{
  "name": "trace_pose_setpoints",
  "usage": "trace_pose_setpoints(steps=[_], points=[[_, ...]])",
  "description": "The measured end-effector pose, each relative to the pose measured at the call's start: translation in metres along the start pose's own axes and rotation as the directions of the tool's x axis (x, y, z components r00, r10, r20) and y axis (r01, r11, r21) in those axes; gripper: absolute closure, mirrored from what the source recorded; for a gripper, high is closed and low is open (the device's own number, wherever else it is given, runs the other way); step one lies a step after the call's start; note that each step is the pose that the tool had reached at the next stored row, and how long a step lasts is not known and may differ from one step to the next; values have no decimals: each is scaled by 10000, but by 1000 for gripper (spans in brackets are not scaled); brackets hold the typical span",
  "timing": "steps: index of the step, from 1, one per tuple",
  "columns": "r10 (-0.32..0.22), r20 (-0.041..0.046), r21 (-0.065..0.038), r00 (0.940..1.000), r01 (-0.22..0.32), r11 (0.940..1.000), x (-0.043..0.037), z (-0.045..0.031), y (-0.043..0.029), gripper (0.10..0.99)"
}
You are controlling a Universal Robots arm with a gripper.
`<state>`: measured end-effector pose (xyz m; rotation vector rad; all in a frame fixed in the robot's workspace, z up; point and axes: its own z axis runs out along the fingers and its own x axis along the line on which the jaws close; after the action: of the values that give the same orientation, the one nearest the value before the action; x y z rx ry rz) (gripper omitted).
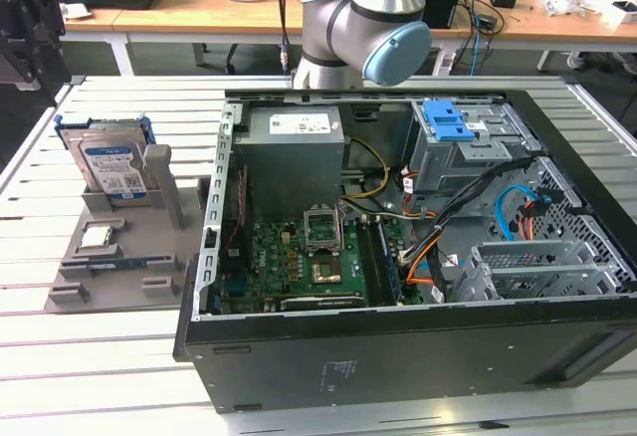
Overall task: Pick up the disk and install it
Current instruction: 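Pick up the disk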
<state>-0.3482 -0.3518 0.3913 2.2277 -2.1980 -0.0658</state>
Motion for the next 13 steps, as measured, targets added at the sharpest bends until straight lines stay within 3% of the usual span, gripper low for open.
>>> trace_pose_setpoints(steps=[13], points=[[-192,-7,-5,9998,192,9998,-18,76,-52,549]])
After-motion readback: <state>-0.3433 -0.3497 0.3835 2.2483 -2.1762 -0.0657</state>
